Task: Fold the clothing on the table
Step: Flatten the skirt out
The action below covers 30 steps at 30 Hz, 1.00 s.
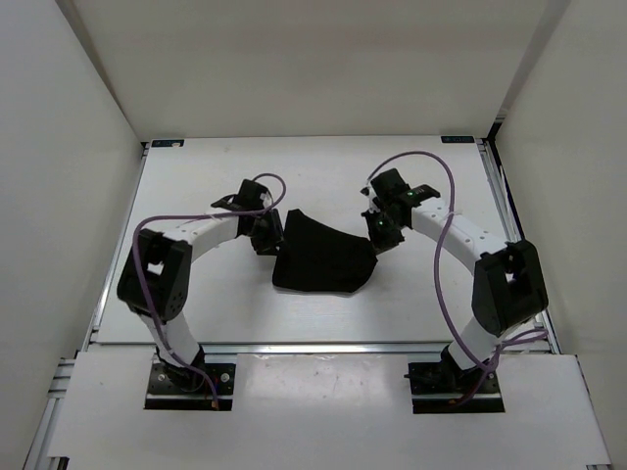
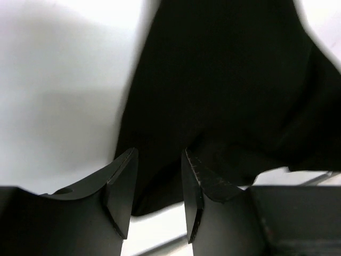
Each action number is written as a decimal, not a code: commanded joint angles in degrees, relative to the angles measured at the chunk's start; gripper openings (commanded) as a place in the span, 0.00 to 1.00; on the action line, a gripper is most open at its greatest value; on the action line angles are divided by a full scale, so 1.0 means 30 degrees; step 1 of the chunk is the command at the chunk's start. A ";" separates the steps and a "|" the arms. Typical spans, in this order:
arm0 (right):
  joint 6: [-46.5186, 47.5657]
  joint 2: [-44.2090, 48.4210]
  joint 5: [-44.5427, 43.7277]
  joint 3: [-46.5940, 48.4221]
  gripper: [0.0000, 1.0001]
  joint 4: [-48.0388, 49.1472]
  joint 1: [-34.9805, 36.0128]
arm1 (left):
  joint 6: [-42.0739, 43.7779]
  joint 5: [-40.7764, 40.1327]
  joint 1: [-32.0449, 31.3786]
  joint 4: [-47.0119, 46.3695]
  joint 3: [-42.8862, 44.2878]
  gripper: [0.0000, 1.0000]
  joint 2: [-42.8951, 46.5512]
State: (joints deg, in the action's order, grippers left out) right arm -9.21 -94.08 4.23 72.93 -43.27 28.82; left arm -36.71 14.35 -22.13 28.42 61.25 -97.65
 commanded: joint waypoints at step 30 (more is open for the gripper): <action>-0.4574 -0.2909 0.5291 0.0825 0.00 0.2845 -0.2019 | 0.1280 0.2806 -0.1705 0.0661 1.0224 0.27 -0.7791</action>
State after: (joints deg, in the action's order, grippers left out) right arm -19.84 -96.12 11.88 74.74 -37.39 21.28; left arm -32.93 19.90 -26.76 30.04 89.73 -119.87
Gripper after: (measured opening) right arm 0.003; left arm 0.289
